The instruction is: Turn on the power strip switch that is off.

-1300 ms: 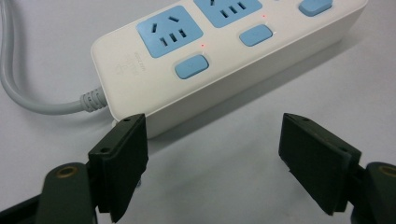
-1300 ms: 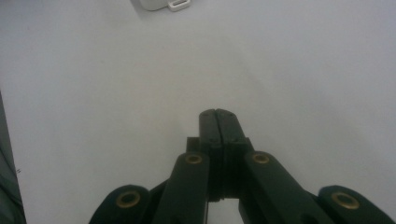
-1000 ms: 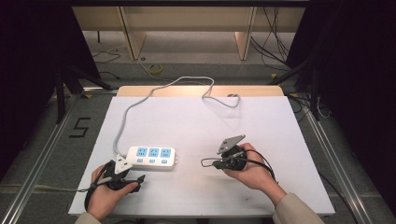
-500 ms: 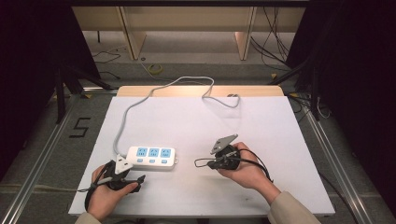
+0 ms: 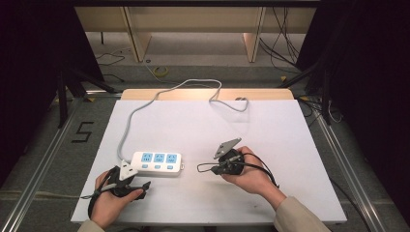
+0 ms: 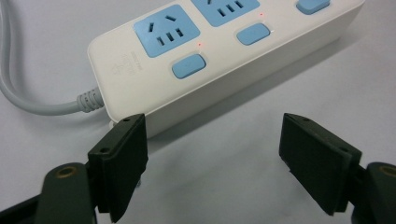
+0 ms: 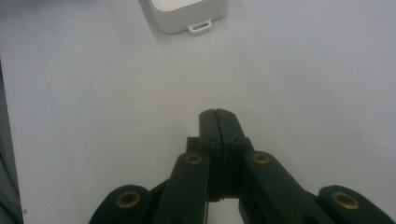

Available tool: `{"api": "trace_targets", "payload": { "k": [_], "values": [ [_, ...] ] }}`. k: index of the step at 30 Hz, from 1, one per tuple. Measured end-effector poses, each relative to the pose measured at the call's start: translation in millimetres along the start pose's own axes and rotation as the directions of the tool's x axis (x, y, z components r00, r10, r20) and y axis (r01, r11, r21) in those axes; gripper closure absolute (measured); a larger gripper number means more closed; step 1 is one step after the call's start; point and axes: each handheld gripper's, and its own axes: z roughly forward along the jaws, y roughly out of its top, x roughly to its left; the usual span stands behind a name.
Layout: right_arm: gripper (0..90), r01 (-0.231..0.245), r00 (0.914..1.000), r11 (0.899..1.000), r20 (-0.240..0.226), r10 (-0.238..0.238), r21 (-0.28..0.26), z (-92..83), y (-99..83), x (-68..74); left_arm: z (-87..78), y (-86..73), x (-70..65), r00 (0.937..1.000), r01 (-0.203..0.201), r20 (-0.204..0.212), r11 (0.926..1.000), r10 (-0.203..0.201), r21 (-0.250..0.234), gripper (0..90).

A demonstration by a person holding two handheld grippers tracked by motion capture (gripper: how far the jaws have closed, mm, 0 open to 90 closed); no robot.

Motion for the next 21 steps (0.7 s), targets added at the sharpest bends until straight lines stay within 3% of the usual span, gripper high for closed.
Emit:
{"api": "trace_targets", "payload": {
  "k": [21],
  "values": [
    [90.0, 0.019, 0.9998, 1.0, -0.004, -0.019, 0.007, 6.9, 14.9, 2.1, -0.1, 0.0, 0.1, 1.0, -0.002, 0.0, 1.0, 0.002, 0.001, 23.5]
  ]
}}
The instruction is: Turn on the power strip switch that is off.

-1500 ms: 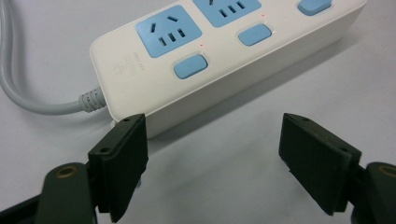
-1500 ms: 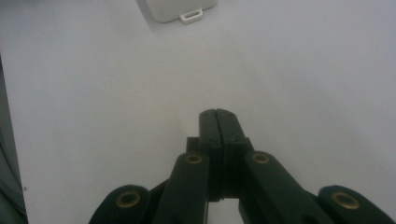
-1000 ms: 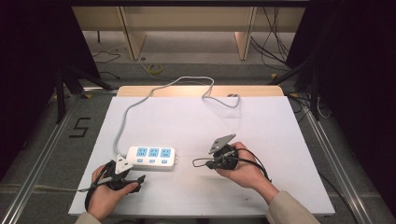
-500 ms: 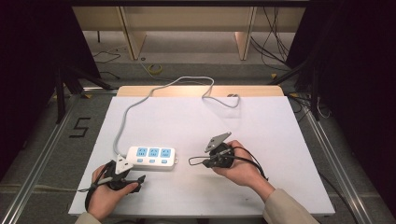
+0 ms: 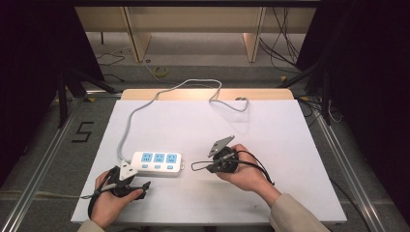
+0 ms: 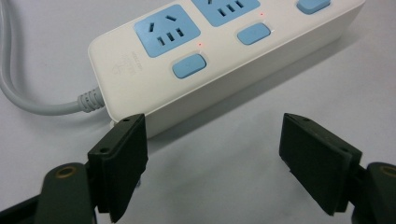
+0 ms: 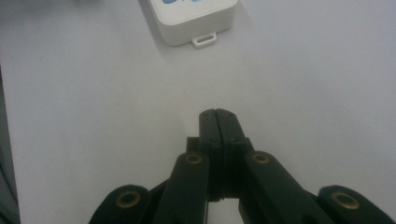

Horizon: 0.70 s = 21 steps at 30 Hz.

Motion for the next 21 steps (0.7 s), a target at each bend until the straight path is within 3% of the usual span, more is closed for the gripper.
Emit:
{"api": "trace_targets", "payload": {
  "k": [21],
  "values": [
    [90.0, 0.021, 0.9997, 1.0, -0.01, -0.021, 0.009, 7.3, 13.9, 3.0, -0.3, -0.1, 0.1, 1.0, 0.001, -0.001, 1.0, -0.001, -0.001, 23.2]
  ]
}}
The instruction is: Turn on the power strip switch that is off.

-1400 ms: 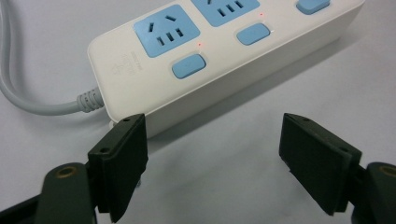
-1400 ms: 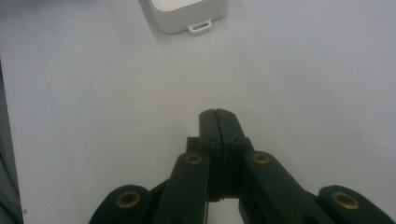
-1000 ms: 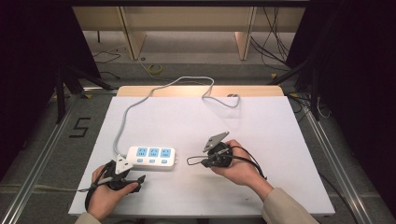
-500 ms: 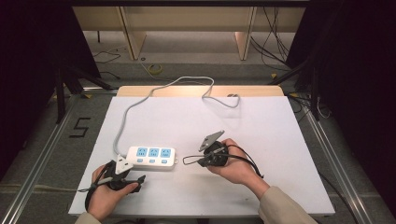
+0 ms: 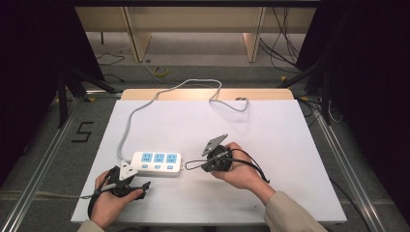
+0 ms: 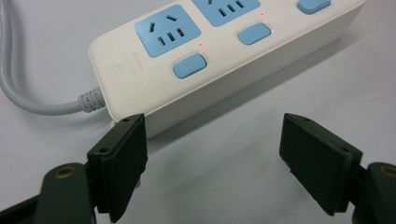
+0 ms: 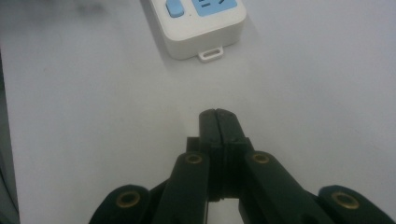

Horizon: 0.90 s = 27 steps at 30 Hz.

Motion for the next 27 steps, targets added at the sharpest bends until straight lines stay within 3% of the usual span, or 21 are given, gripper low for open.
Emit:
{"api": "trace_targets", "payload": {
  "k": [27],
  "values": [
    [90.0, 0.006, 0.9998, 1.0, -0.018, -0.006, 0.003, 10.5, 17.4, 4.5, -0.3, -0.3, 0.8, 1.0, -0.005, 0.002, 1.0, 0.005, 0.003, 23.2]
  ]
}}
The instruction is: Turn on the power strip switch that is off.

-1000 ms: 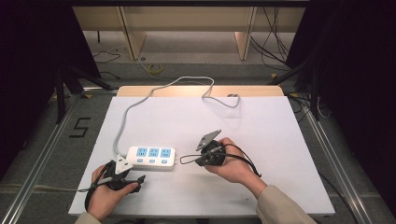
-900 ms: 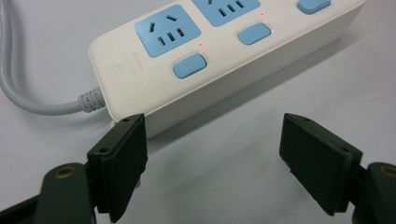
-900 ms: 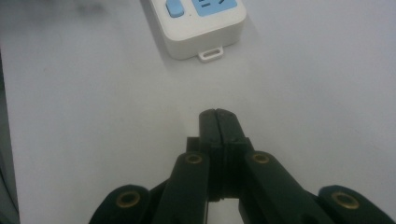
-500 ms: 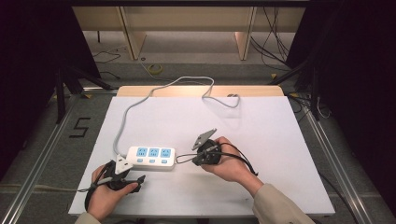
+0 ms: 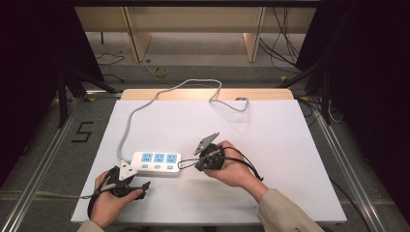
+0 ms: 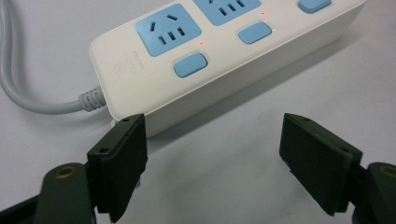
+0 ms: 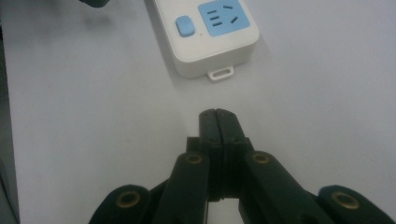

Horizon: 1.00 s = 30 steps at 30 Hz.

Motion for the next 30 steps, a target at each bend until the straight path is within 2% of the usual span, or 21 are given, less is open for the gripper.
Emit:
{"api": "trace_targets", "payload": {
  "k": [2, 3, 4, 9, 10, 14, 30],
  "values": [
    [90.0, 0.016, 0.9999, 1.0, -0.002, -0.016, 0.003, 0.9, 1.0, -1.0, -0.1, 0.0, 0.0, 1.0, 0.001, 0.0, 1.0, -0.001, -0.001, 23.2],
    [90.0, 0.001, 1.0, 1.0, -0.001, -0.001, 0.002, 1.3, 2.0, -0.2, -0.1, 0.0, 0.1, 1.0, 0.001, 0.0, 1.0, -0.001, -0.001, 23.2],
    [90.0, 0.016, 0.9999, 1.0, -0.002, -0.016, 0.003, 1.7, 3.0, -1.0, -0.1, 0.0, 0.2, 1.0, 0.001, 0.0, 1.0, -0.001, -0.001, 23.3],
    [90.0, 0.004, 1.0, 1.0, -0.006, -0.004, 0.003, 4.3, 6.1, 0.2, 0.0, 0.0, 0.2, 1.0, 0.003, 0.001, 1.0, -0.003, -0.001, 23.2],
    [90.0, 0.019, 0.9998, 1.0, -0.009, -0.019, 0.006, 5.0, 6.5, -0.5, 0.0, 0.0, 0.1, 1.0, 0.004, 0.001, 1.0, -0.004, -0.003, 23.3],
    [90.0, 0.012, 0.9999, 1.0, -0.013, -0.012, 0.008, 7.6, 9.8, 1.3, -0.1, -0.1, 0.4, 1.0, 0.002, 0.001, 1.0, -0.002, -0.001, 23.2],
    [90.0, 0.033, 0.9992, 0.999, -0.022, -0.033, 0.011, 15.1, 22.6, 4.4, 0.3, 0.0, -0.8, 1.0, 0.004, 0.002, 1.0, -0.004, -0.001, 23.2]
  ]
}}
